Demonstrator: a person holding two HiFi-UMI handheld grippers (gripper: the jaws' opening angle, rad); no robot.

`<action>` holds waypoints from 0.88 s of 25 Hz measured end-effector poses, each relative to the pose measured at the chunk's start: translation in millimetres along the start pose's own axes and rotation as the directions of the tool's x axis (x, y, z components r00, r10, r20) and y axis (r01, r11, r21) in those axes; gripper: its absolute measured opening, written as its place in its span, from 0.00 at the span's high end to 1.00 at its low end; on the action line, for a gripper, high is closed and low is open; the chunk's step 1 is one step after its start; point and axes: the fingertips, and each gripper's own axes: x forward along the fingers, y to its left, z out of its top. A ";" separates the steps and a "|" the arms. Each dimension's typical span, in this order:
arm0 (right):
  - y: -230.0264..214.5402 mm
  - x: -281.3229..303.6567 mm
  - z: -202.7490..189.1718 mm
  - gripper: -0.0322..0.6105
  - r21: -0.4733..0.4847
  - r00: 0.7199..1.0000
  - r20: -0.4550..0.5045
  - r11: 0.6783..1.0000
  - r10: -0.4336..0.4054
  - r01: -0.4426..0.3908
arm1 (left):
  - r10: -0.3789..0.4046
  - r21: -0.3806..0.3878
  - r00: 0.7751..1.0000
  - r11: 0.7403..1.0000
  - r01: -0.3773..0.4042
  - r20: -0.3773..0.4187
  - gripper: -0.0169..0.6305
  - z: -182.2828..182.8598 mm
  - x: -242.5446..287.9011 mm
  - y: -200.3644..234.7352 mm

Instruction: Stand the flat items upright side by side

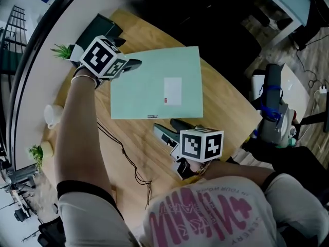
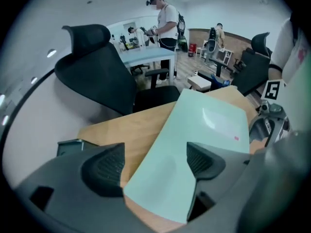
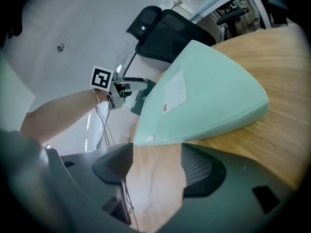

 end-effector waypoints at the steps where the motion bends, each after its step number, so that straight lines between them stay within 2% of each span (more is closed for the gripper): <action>1: -1.6 1.0 0.1 0.49 -0.004 1.000 -0.006 1.000 0.000 0.000 | -0.033 -0.006 0.999 0.999 0.033 -0.008 0.35 2.0 7.9 -0.3; 4: -2.9 3.3 -0.7 0.49 -0.027 1.000 -0.028 1.000 0.004 -0.004 | -0.120 -0.041 0.993 0.992 0.120 -0.011 0.36 6.0 26.3 -3.3; 8: -3.1 3.4 -1.5 0.48 -0.058 0.999 -0.054 0.998 0.003 -0.006 | -0.227 -0.020 0.970 0.974 0.226 -0.088 0.36 5.6 47.7 -15.5; 11: -3.7 7.3 -3.8 0.48 -0.062 0.997 -0.070 0.998 0.007 -0.011 | -0.274 -0.013 0.952 0.961 0.275 -0.135 0.37 1.9 53.3 -20.9; 15: -4.0 6.6 -3.3 0.48 -0.066 0.996 -0.087 0.998 -0.002 -0.004 | -0.290 -0.040 0.949 0.957 0.287 -0.125 0.40 1.5 52.7 -23.0; 18: -8.9 2.1 1.5 0.45 -0.063 0.997 -0.070 0.998 -0.036 0.032 | -0.289 -0.091 0.952 0.955 0.281 -0.098 0.42 -0.6 51.8 -25.6; 22: -18.9 -3.1 12.0 0.45 -0.075 0.996 -0.034 0.994 -0.087 0.085 | -0.295 -0.154 0.952 0.948 0.280 -0.086 0.49 -14.7 43.7 -29.3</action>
